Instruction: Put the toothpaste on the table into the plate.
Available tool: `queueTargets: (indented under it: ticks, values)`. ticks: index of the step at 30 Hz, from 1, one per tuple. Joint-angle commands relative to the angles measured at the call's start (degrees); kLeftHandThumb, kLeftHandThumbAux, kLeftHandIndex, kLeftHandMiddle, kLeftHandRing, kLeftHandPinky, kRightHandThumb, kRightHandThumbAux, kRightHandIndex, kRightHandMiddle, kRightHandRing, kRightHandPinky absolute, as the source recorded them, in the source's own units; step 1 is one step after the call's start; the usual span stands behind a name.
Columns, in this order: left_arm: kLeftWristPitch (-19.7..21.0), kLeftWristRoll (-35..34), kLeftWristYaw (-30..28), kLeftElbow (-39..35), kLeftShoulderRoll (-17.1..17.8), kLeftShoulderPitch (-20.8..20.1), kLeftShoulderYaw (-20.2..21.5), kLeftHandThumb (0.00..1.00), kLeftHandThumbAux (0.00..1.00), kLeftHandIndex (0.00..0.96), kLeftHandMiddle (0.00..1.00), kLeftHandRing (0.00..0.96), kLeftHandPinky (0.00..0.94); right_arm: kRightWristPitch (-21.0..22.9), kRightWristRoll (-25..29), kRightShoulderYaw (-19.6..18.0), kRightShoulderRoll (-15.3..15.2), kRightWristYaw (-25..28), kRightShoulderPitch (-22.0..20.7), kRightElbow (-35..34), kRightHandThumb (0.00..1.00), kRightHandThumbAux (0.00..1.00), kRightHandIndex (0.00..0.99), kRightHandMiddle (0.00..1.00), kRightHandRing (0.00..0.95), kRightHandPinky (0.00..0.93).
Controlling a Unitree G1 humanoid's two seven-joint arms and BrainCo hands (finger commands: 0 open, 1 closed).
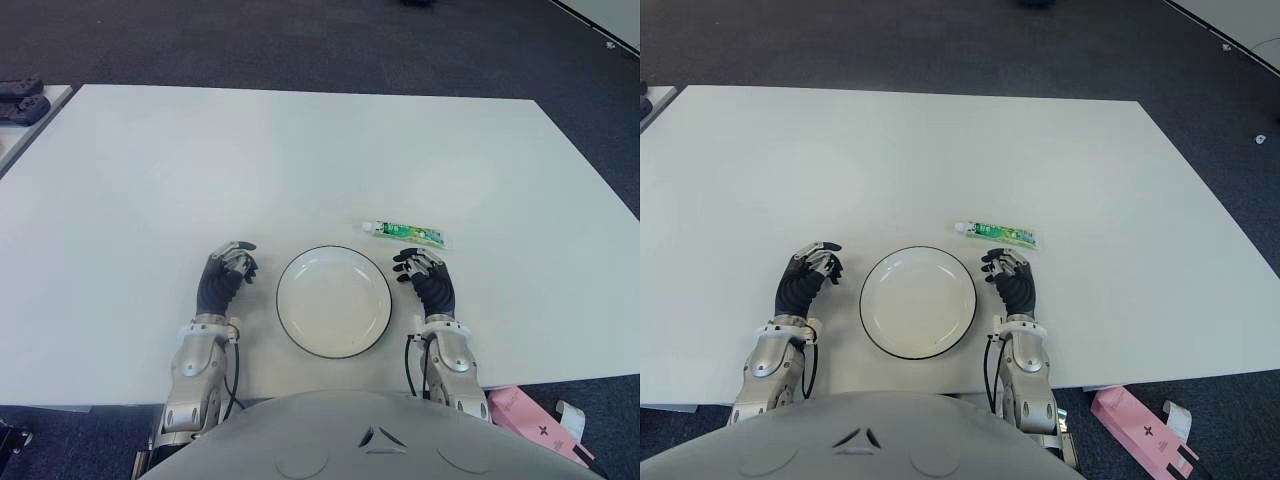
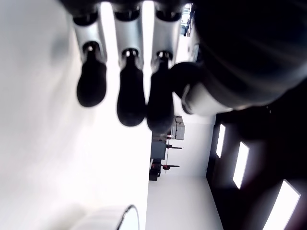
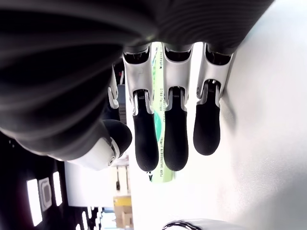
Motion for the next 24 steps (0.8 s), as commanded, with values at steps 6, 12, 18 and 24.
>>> queueTargets:
  ticks: [6, 12, 18, 24]
  values:
    - [1.9, 0.3, 0.0, 1.7, -0.1, 0.5, -0.1, 0.703, 0.72, 0.432, 0.686, 0.679, 0.678, 0.3, 0.2, -0.3, 0.1, 0.3, 0.4, 1.2, 0.708, 0.723, 0.428, 0.499, 0.512, 0.514]
    - [1.8, 0.3, 0.0, 1.8, -0.2, 0.4, -0.2, 0.703, 0.721, 0.432, 0.693, 0.686, 0.688, 0.4, 0.0, -0.3, 0.1, 0.1, 0.5, 1.1, 0.708, 0.723, 0.428, 0.498, 0.509, 0.507]
    - [1.5, 0.2, -0.1, 1.9, -0.2, 0.4, -0.3, 0.703, 0.72, 0.432, 0.698, 0.69, 0.688, 0.2, 0.0, -0.4, 0.2, -0.1, 0.5, 0.8, 0.708, 0.724, 0.427, 0.494, 0.503, 0.504]
    - [2.1, 0.5, 0.3, 1.7, -0.3, 0.4, -0.4, 0.704, 0.72, 0.432, 0.697, 0.688, 0.678, -2.2, -0.3, -0.7, 0.2, -0.5, 0.5, 0.2, 0.709, 0.724, 0.427, 0.486, 0.497, 0.499]
